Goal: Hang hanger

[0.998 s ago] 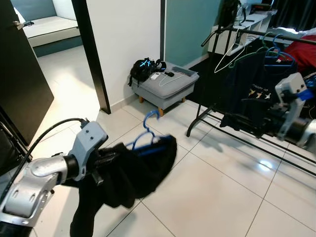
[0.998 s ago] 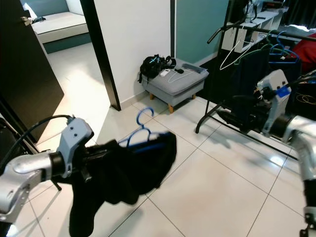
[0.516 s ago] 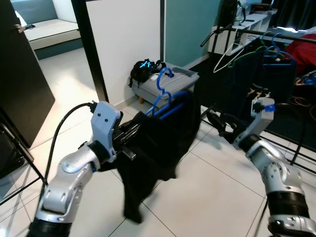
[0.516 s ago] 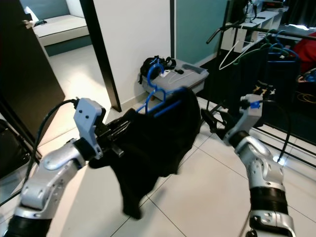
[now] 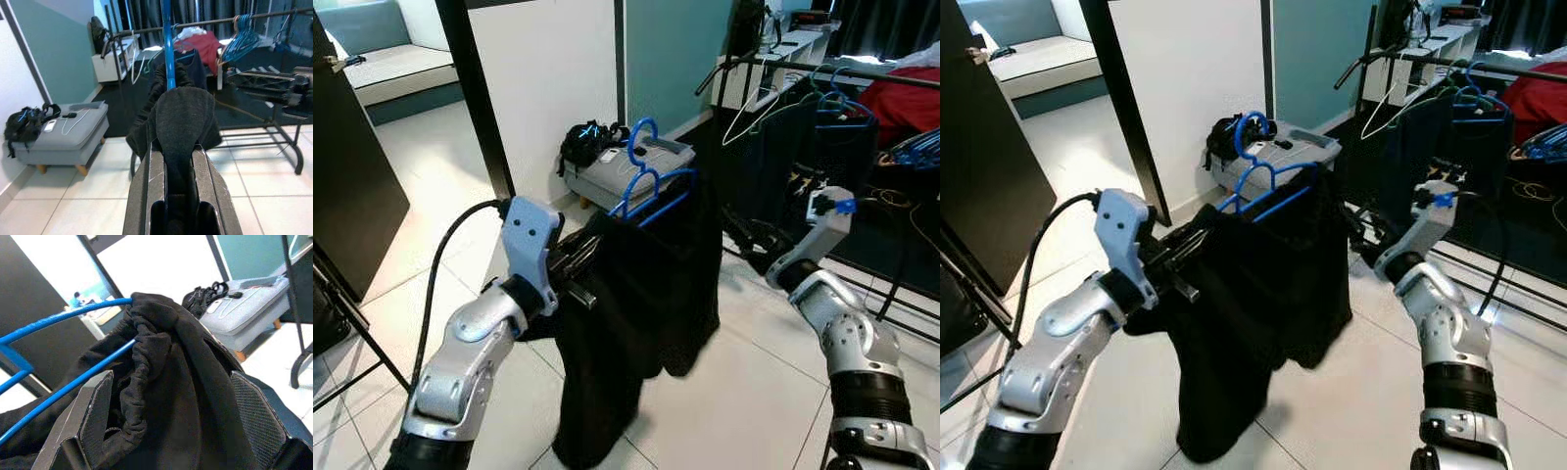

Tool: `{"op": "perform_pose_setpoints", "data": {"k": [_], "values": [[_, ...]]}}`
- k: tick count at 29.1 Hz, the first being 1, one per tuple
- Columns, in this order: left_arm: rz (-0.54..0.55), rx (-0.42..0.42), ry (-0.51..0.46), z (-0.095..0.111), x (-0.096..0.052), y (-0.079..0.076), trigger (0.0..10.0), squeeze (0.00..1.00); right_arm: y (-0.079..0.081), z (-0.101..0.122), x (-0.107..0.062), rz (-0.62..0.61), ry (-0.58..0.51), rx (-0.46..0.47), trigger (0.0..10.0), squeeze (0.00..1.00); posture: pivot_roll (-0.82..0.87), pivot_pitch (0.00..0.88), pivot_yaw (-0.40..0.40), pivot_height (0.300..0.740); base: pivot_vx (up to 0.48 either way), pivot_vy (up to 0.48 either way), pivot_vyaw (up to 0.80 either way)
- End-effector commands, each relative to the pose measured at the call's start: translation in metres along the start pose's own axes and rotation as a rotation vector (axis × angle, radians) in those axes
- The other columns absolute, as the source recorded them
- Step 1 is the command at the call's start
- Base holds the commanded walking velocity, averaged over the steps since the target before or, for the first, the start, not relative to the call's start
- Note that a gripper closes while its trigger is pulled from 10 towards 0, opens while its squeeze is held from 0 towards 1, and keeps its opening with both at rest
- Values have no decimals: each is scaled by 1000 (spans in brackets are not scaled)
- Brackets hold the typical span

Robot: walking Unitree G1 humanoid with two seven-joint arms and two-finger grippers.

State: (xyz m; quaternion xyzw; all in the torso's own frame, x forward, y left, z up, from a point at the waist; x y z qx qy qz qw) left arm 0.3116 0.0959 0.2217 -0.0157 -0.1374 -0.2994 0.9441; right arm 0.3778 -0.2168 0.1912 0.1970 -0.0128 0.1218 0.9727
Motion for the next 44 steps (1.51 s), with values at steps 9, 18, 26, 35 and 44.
{"op": "perform_pose_setpoints", "data": {"k": [9,18,26,35,44], "values": [[-62,19,-152,30,10,-21,0,0,-5,-3,4,-62,28,-3,10000,0,-46,0,18,740,0,0,0],[-88,22,-166,33,11,-28,0,0,-3,0,6,-60,19,-10,10000,0,-49,0,18,740,0,0,0],[-120,29,-163,31,11,-34,0,0,-6,0,6,-105,35,-24,10000,0,-52,0,19,740,0,0,0],[-124,33,-172,34,12,-35,0,0,-13,-2,6,-152,48,-35,0,0,-49,0,16,740,0,0,0],[-131,41,-160,32,12,-35,0,0,-7,11,8,-119,-19,-69,0,0,-48,0,16,740,0,0,0]]}}
Point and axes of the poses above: a point about 5 cm out from each wrist's last joint towards the gripper, its own x axis pointing out of the wrist towards the gripper, its own z axis along the axis of the wrist's last joint, y = z × x, the point moved 3 cm from there along x, pointing out of the wrist towards the gripper, and after that the axes turned 3 degrees about -x, right-handed, at the moved point
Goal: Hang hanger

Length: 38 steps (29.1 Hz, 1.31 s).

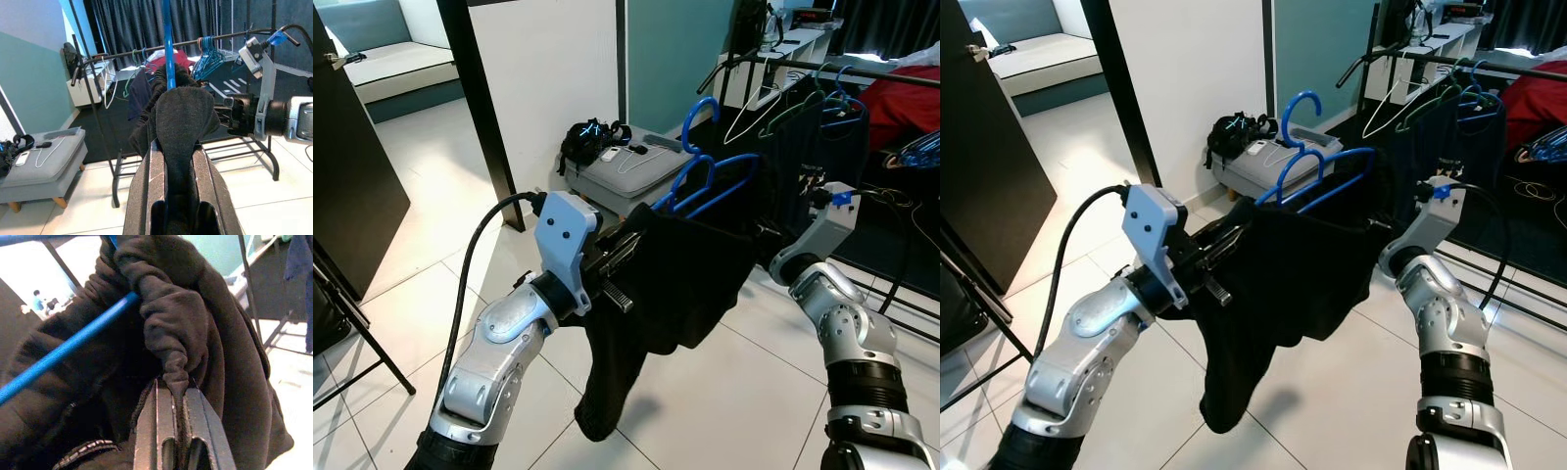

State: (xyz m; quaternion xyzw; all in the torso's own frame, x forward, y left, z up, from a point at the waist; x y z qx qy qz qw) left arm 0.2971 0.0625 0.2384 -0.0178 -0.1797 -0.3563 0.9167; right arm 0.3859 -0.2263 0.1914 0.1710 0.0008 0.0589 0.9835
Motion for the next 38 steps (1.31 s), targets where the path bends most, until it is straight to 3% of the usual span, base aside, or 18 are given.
{"op": "perform_pose_setpoints", "data": {"k": [1,3,9,11,15,16,21,25,29,31,32,34,36,38], "values": [[-12,53,-53,13,1,0,0,0,5,11,2,20,-47,-51,0,0,-49,0,17,740,0,0,0],[-18,70,-11,5,1,-1,0,0,18,21,3,84,-90,-135,0,0,-56,0,21,740,0,0,0],[-14,45,0,2,3,-1,0,0,32,27,3,147,-123,-170,0,0,-60,0,23,740,0,0,0],[-11,23,-4,3,4,-1,0,0,55,31,0,271,-155,-181,0,0,-59,0,24,740,0,0,0],[-6,21,3,2,4,-1,0,0,73,31,-4,375,-167,-170,0,0,-60,0,24,740,0,0,0],[-1,20,9,1,4,0,0,0,86,31,-10,462,-177,-144,0,0,-59,0,24,740,0,0,0],[2,20,14,0,3,1,0,0,97,31,-15,529,-183,-125,0,0,-60,0,25,740,0,0,0],[3,17,24,-3,3,0,0,0,125,27,-35,755,-180,-82,0,0,-59,0,25,740,0,0,0],[3,17,24,-3,3,0,0,0,125,27,-35,755,-180,-82,0,0,-59,0,25,740,0,0,0],[0,17,32,-4,2,0,0,0,132,23,-51,872,-153,-64,0,0,-62,0,28,740,0,0,0],[0,17,32,-4,2,0,0,0,132,23,-51,872,-153,-64,0,0,-62,0,28,740,0,0,0],[-15,19,41,-5,1,0,0,0,129,22,-56,889,-138,-73,0,0,-66,0,31,740,0,0,0],[-87,34,59,-5,-6,0,0,0,113,23,-60,869,-114,-116,0,0,-71,0,34,740,0,0,0],[-87,34,59,-5,-6,0,0,0,113,23,-60,869,-114,-116,0,0,-71,0,34,740,0,0,0]]}}
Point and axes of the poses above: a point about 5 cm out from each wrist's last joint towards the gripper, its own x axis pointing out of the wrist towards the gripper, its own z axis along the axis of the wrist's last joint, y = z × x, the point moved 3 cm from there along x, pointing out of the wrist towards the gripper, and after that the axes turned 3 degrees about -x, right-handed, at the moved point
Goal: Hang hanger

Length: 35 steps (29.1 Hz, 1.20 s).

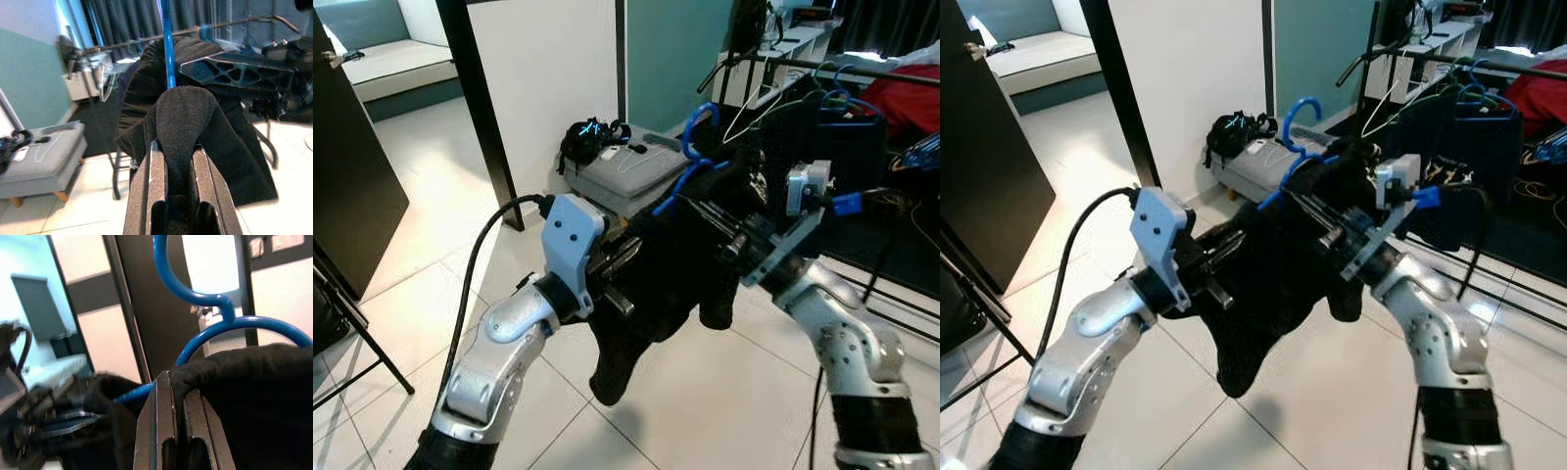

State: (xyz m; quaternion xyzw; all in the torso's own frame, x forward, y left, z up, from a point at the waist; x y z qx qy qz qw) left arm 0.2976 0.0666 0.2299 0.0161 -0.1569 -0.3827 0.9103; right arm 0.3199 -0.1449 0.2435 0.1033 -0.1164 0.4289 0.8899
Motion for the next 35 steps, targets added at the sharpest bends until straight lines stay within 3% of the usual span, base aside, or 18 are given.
{"op": "perform_pose_setpoints", "data": {"k": [1,4,8,9,11,13,14,15,19,21,23,29,31,32,34,35], "values": [[-23,-2,-6,2,0,-3,0,0,11,4,5,67,-19,-1,0,0,-71,0,34,740,0,0,0],[-67,32,30,2,-11,8,0,0,13,13,-10,108,2,-8,0,0,-76,0,38,740,0,0,0],[-71,41,41,2,-13,12,0,0,20,16,-13,153,-1,9,0,0,-76,0,38,740,0,0,0],[-73,43,49,1,-14,13,0,0,34,20,-14,240,-10,45,0,0,-79,0,41,740,0,0,0],[-73,43,49,1,-14,13,0,0,34,20,-14,240,-10,45,0,0,-79,0,41,740,0,0,0],[-75,35,54,-1,-11,10,0,0,71,24,-17,458,-2,124,0,0,-83,0,41,740,0,0,0],[-75,35,54,-1,-11,10,0,0,71,24,-17,458,-2,124,0,0,-83,0,41,740,0,0,0],[-74,28,53,-2,-10,8,0,0,85,23,-19,543,14,151,0,0,-83,0,41,740,0,0,0],[-65,12,48,-4,-7,5,0,0,103,19,-22,644,52,192,0,0,-82,0,38,740,0,0,0],[-65,12,48,-4,-7,5,0,0,103,19,-22,644,52,192,0,0,-82,0,38,740,0,0,0],[-48,7,48,-4,-6,6,0,0,113,9,-29,705,126,217,0,0,-82,0,38,740,0,0,0],[-13,18,51,-3,-8,14,0,0,109,-6,-39,681,245,198,0,0,-82,0,38,740,0,0,0],[14,36,53,-1,-11,24,0,0,84,-25,-53,536,418,98,0,0,-77,0,38,740,0,0,0],[14,36,53,-1,-11,24,0,0,84,-25,-53,536,418,98,0,0,-77,0,38,740,0,0,0],[34,51,53,0,-13,30,0,0,59,-37,-67,404,553,4,0,0,-80,0,41,740,0,0,0],[34,51,53,0,-13,30,0,0,59,-37,-67,404,553,4,0,0,-80,0,41,740,0,0,0]]}}
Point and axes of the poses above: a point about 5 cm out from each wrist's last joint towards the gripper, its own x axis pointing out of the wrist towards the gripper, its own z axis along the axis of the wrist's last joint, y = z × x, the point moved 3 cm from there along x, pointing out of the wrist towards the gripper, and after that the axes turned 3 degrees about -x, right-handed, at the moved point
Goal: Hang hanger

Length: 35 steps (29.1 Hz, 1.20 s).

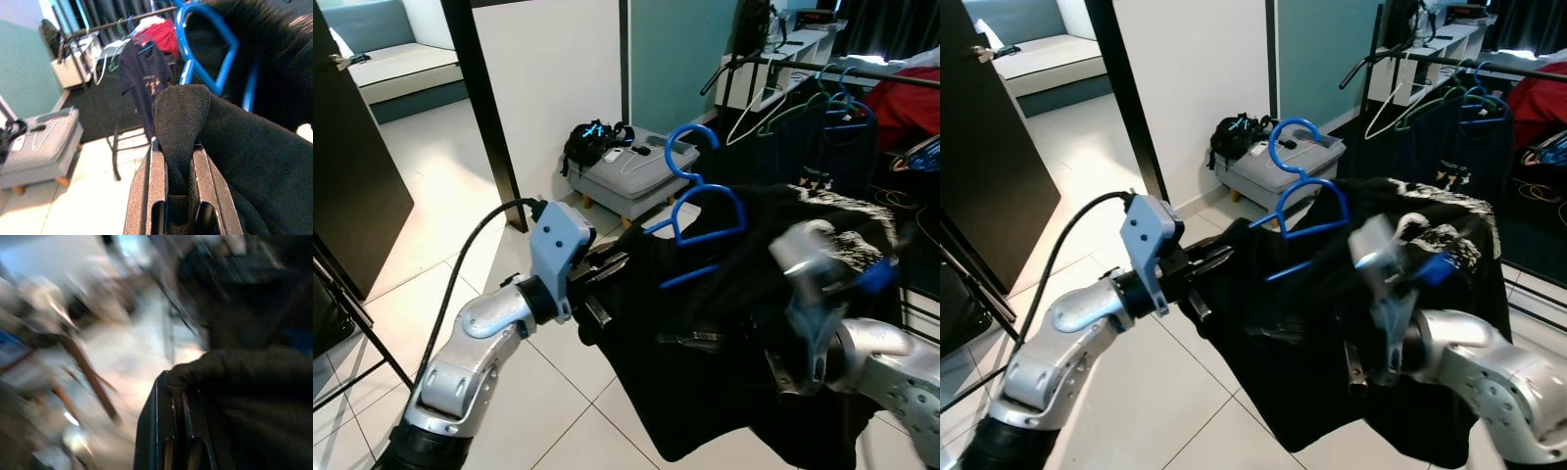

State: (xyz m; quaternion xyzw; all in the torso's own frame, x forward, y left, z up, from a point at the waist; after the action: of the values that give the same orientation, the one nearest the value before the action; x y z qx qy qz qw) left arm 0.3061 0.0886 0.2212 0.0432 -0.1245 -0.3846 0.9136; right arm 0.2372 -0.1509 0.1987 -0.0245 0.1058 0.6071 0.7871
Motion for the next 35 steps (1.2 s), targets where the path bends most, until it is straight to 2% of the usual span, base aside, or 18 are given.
{"op": "perform_pose_setpoints", "data": {"k": [1,7,10,11,13,14,15,18,20,23,24,29,30,31,32,33,34,35], "values": [[57,31,-29,9,-2,13,0,0,-6,-11,-5,-52,86,-25,0,0,-80,0,41,740,0,0,0],[94,49,-34,11,-3,18,0,0,-18,-27,-24,-149,237,-51,0,0,-81,0,41,740,0,0,0],[94,49,-34,11,-3,18,0,0,-18,-27,-24,-149,237,-51,0,0,-81,0,41,740,0,0,0],[117,57,-39,12,-3,21,0,0,-22,-34,-27,-177,288,-65,0,0,-82,0,41,740,0,0,0],[117,57,-39,12,-3,21,0,0,-22,-34,-27,-177,288,-65,0,0,-82,0,41,740,0,0,0],[147,59,-53,13,-2,23,0,0,-25,-41,-25,-197,312,-66,10000,0,-81,0,40,740,0,0,0],[177,57,-68,14,0,25,0,0,-29,-46,-21,-214,324,-80,10000,1000,-80,0,39,740,0,0,0],[203,50,-87,15,2,25,0,0,-31,-49,-15,-227,307,-88,10000,1000,-79,0,39,740,0,0,0],[287,15,-141,15,4,27,0,0,-33,-57,-2,-230,249,-58,10000,1000,-79,0,38,740,0,0,0],[316,2,-157,14,4,28,0,0,-33,-60,2,-229,232,-45,10000,1000,-80,0,37,740,0,0,0],[369,-30,-175,10,1,32,0,0,-29,-65,7,-206,196,-12,10000,1000,-83,0,36,740,0,0,0],[401,-39,-173,4,-3,36,0,0,-26,-67,10,-187,142,27,10000,1000,-83,0,36,740,0,0,0],[438,-55,-156,-5,-9,40,392,0,-34,-63,9,-250,72,38,10000,1000,-81,0,37,740,0,0,0],[470,-65,-136,-13,-14,43,6510,0,-47,-59,6,-350,5,33,10000,992,-83,0,41,740,0,0,0],[470,-65,-136,-13,-14,43,6510,0,-47,-59,6,-350,5,33,10000,992,-83,0,41,740,0,0,0],[507,-96,-102,-27,-23,47,10000,0,-74,-54,-3,-564,-96,72,10000,0,-84,0,42,740,0,0,0],[531,-116,-79,-37,-29,49,10000,0,-91,-54,-11,-707,-162,116,10000,0,-84,0,42,740,0,0,0],[531,-116,-79,-37,-29,49,10000,0,-91,-54,-11,-707,-162,116,10000,0,-84,0,42,740,0,0,0]]}}
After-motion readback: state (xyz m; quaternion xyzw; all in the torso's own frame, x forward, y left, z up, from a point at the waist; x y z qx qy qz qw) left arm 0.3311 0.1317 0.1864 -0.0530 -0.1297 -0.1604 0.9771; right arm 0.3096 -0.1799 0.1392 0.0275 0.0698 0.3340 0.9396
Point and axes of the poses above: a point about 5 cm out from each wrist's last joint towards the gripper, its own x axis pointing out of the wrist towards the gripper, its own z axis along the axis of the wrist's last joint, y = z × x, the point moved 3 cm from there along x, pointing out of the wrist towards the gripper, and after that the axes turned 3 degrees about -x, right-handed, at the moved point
